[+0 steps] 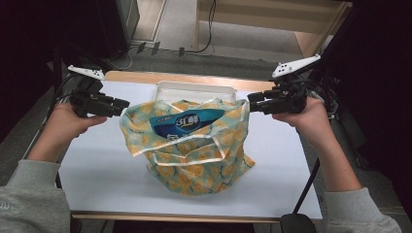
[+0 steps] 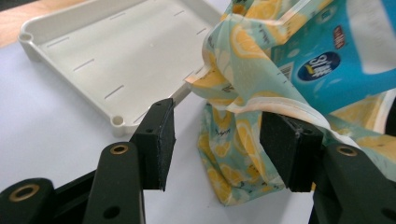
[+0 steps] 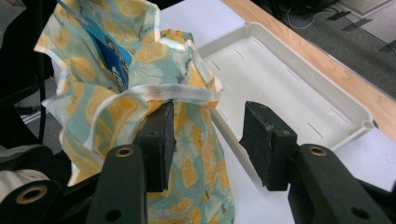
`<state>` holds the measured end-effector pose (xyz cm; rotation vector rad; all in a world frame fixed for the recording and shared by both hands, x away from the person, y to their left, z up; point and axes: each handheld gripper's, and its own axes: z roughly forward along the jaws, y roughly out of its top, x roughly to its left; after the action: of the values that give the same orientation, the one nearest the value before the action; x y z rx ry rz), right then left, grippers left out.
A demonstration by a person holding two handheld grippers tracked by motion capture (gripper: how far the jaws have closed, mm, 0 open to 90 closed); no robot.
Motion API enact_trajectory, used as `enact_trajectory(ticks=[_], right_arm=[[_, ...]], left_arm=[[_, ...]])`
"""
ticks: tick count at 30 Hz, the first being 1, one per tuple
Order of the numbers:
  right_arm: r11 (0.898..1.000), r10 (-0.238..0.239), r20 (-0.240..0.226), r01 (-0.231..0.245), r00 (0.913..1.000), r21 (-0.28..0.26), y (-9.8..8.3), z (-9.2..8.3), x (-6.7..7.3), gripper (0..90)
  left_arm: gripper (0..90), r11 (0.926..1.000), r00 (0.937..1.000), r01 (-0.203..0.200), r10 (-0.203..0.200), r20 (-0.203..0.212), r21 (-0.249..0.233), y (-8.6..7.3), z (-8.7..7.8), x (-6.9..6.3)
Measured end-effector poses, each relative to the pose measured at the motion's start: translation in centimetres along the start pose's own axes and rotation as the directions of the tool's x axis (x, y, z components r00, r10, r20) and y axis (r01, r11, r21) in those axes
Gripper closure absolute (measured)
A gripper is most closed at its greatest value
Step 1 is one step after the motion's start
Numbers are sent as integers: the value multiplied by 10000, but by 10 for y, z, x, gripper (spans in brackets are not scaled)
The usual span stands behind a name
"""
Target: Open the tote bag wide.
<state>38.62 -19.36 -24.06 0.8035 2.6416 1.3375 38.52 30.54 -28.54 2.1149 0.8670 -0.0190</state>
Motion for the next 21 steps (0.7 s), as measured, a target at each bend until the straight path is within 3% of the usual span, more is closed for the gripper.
enact_trajectory(ticks=[13, 21], right_arm=[[9989, -429, 285, 434, 9987, -190, 31, -21, 14, 534], [9982, -607, 293, 606, 9977, 39, 35, -14, 21, 508]], left_arm=[[443, 9999, 9998, -171, 171, -113, 5, 15, -18, -9], [421, 9993, 9991, -352, 349, -221, -105, 23, -26, -15]])
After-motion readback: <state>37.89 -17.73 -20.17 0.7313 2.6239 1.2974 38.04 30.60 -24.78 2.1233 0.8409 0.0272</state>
